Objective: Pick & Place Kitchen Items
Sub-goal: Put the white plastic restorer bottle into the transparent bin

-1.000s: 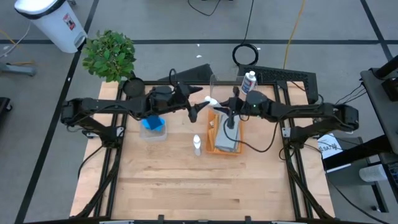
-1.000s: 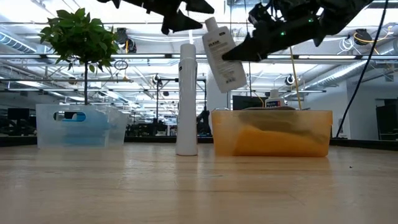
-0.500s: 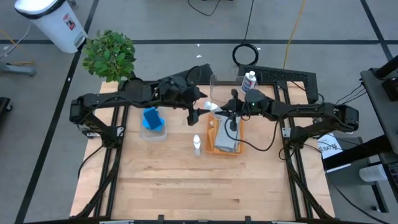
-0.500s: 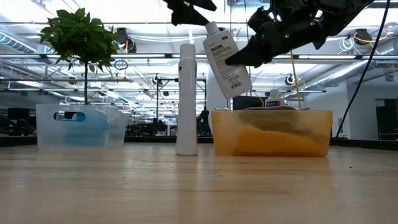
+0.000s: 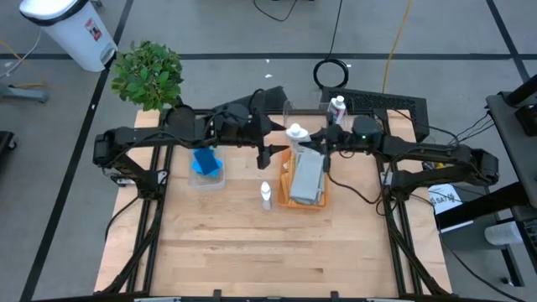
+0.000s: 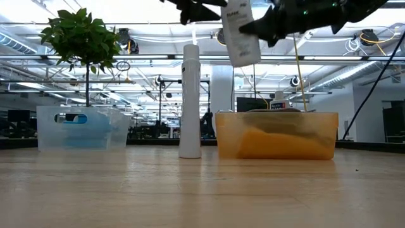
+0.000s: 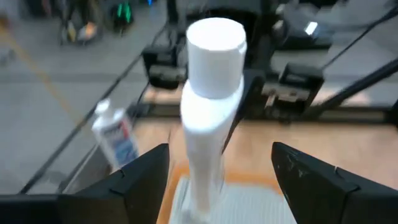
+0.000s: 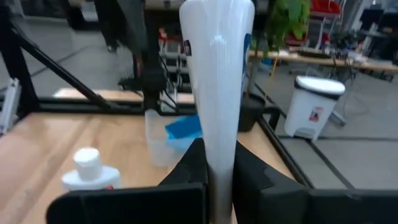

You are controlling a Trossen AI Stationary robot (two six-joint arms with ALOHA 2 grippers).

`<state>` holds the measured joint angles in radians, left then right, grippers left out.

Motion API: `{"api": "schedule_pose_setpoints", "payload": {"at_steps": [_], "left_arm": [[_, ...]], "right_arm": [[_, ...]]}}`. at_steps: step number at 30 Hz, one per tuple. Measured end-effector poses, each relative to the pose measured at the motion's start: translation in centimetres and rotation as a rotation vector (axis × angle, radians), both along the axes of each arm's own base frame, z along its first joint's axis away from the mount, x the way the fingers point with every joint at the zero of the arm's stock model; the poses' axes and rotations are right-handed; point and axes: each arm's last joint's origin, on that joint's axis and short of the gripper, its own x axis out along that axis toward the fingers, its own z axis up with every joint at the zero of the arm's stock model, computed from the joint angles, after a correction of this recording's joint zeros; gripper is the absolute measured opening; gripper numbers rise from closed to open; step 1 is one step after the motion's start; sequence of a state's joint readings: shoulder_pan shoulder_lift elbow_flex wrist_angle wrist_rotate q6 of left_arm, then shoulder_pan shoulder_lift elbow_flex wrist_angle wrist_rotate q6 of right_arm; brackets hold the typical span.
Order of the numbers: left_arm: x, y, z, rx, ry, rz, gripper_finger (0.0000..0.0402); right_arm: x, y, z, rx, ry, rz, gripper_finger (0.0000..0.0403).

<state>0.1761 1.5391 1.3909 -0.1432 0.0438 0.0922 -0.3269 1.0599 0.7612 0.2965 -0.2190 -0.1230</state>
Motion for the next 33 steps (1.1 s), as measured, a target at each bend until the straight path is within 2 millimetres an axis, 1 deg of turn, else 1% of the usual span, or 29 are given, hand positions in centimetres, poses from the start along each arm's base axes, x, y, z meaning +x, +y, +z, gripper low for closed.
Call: {"api": "schedule_pose_setpoints", "payload": {"at_steps": [2, 6, 8, 11, 16, 19, 23, 25, 27, 33], "left_arm": [[0.3, 0.0, -0.8, 0.017, -0.077, -0.034, 0.0279], [0.4, 0.0, -2.9, 0.044, -0.203, -0.038, 0.0278], [0.3, 0.0, -3.6, 0.054, -0.257, -0.037, 0.0278], [0.1, 0.0, -3.9, 0.056, -0.289, -0.044, 0.0278], [0.4, -0.2, -4.2, 0.048, -0.290, -0.126, 0.0278], [0.4, -0.2, -4.4, 0.043, -0.276, -0.132, 0.0278], [0.4, -0.2, -4.4, 0.034, -0.278, -0.129, 0.0273], [0.4, -0.2, -4.4, 0.036, -0.279, -0.130, 0.0257], [0.4, -0.2, -4.4, 0.035, -0.280, -0.130, 0.0230], [0.4, -0.2, -4.4, 0.019, -0.278, -0.126, 0.0118]], "right_arm": [[-0.2, 0.3, 0.4, -0.001, -0.022, 0.008, 0.0013], [-0.3, 0.8, 0.8, 0.003, -0.048, 0.068, 0.0013], [-0.2, 1.0, 0.8, 0.013, -0.056, 0.081, 0.0013], [0.1, 1.2, 0.8, 0.011, -0.067, 0.090, 0.0013], [1.0, 1.2, 0.5, 0.006, -0.095, 0.104, 0.0013], [1.6, 1.3, 0.2, 0.003, -0.105, 0.113, 0.0013], [1.6, 1.3, 0.3, 0.001, -0.113, 0.112, 0.0013], [1.6, 1.2, 0.3, 0.000, -0.114, 0.111, 0.0017], [1.6, 1.2, 0.3, 0.001, -0.110, 0.111, 0.0023], [1.6, 1.2, 0.2, 0.006, -0.101, 0.110, 0.0034]]}}
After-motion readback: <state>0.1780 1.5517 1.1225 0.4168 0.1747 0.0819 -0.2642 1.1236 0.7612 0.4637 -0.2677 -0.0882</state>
